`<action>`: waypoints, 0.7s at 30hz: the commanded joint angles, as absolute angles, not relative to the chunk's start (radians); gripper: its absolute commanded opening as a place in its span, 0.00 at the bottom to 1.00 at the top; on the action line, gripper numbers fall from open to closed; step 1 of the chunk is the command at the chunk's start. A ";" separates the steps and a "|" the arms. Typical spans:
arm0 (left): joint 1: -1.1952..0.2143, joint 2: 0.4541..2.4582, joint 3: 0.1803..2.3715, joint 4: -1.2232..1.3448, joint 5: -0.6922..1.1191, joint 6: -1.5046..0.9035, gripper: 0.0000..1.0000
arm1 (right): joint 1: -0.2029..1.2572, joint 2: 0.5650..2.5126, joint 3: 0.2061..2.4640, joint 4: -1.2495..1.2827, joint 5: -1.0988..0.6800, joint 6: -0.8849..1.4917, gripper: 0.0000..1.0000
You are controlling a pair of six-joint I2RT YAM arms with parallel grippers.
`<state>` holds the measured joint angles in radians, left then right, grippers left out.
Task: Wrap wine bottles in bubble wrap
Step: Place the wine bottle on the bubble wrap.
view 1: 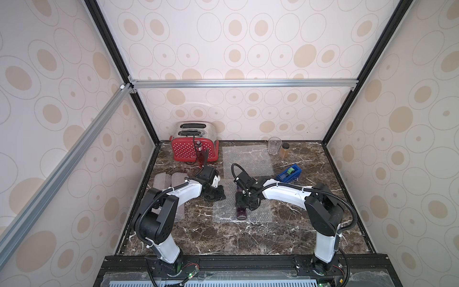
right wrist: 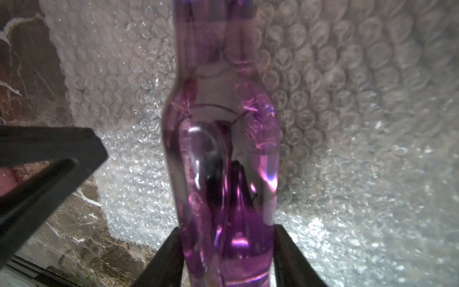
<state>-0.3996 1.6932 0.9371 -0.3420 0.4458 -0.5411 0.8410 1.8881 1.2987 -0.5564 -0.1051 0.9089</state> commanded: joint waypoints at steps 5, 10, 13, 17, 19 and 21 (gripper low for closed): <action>-0.398 1.724 0.919 -0.335 0.425 -0.543 0.21 | 0.834 1.838 1.261 -0.551 -0.087 0.941 0.58; -0.401 1.678 0.993 -0.385 0.450 -0.541 0.42 | 0.774 1.704 1.211 -0.578 -0.107 0.857 0.64; -0.417 1.637 1.027 -0.385 0.475 -0.541 0.63 | 0.709 1.607 1.131 -0.579 -0.129 0.802 0.65; -0.462 1.642 1.063 -0.378 0.532 -0.532 0.74 | 0.611 1.522 1.025 -0.581 -0.165 0.735 0.65; -0.482 1.674 1.084 -0.385 0.541 -0.527 0.75 | 0.557 1.500 0.970 -0.550 -0.198 0.710 0.64; -0.496 1.702 1.116 -0.408 0.539 -0.509 0.75 | 0.517 1.490 0.929 -0.520 -0.239 0.689 0.63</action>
